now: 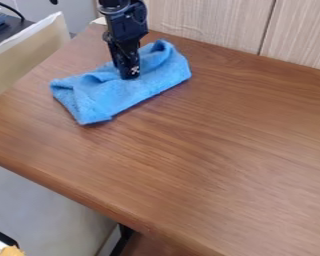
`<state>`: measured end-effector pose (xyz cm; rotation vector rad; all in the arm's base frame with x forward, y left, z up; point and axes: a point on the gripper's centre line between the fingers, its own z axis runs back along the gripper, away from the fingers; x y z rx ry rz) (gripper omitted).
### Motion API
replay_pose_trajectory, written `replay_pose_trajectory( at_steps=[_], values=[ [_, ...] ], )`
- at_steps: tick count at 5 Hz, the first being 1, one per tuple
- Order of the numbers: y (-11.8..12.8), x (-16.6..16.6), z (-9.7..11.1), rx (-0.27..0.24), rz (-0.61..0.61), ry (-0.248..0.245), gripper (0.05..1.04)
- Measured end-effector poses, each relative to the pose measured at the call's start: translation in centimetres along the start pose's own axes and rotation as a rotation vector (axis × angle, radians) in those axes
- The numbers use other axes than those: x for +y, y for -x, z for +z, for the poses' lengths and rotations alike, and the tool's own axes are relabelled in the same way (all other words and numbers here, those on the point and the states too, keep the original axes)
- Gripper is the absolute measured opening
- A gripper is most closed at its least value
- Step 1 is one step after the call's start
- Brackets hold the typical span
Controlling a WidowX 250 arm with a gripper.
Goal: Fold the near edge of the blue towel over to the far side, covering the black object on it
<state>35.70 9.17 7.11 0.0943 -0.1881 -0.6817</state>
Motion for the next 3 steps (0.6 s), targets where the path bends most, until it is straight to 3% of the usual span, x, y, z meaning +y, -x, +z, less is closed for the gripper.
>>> replay_pose_trajectory(
  at_steps=[1,2,3],
  values=[
    [0.1,-0.2,0.1,0.003,-0.003,0.011,0.993],
    [-0.1,-0.4,0.3,-0.004,-0.016,0.019,1.001],
    [-0.7,-0.5,2.1,-0.037,-0.028,0.005,1.000]
  ],
)
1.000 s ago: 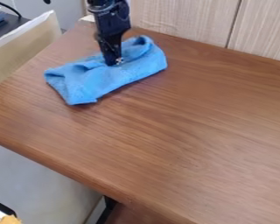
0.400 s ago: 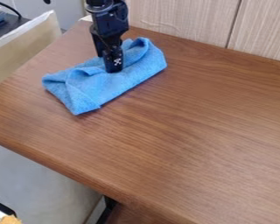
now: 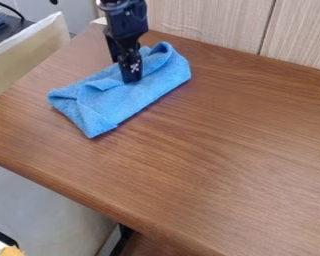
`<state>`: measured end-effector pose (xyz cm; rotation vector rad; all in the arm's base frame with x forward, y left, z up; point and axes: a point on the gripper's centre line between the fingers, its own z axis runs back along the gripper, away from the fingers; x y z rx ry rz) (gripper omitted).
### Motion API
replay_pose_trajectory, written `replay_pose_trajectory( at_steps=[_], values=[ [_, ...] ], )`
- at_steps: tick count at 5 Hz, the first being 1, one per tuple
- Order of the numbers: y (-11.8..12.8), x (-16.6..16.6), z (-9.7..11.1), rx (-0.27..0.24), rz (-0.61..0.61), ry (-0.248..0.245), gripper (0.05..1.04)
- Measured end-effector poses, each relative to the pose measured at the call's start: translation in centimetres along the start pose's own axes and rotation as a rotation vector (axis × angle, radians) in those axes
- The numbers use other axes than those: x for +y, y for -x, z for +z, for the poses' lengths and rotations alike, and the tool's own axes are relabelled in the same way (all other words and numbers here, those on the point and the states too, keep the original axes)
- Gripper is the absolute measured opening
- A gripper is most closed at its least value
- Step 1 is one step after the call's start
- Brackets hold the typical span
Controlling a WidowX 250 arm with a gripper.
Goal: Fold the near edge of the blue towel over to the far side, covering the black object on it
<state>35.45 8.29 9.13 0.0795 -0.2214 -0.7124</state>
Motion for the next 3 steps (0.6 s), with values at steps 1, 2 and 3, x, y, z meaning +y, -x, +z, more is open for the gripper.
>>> replay_pose_trajectory(
  at_steps=[1,2,3],
  values=[
    [-1.3,-0.3,2.2,-0.049,-0.024,-0.018,1.000],
    [-2.3,-0.7,5.0,-0.077,-0.074,-0.065,1.000],
    [-2.3,-1.2,7.6,-0.085,-0.071,-0.174,1.000]
  ],
)
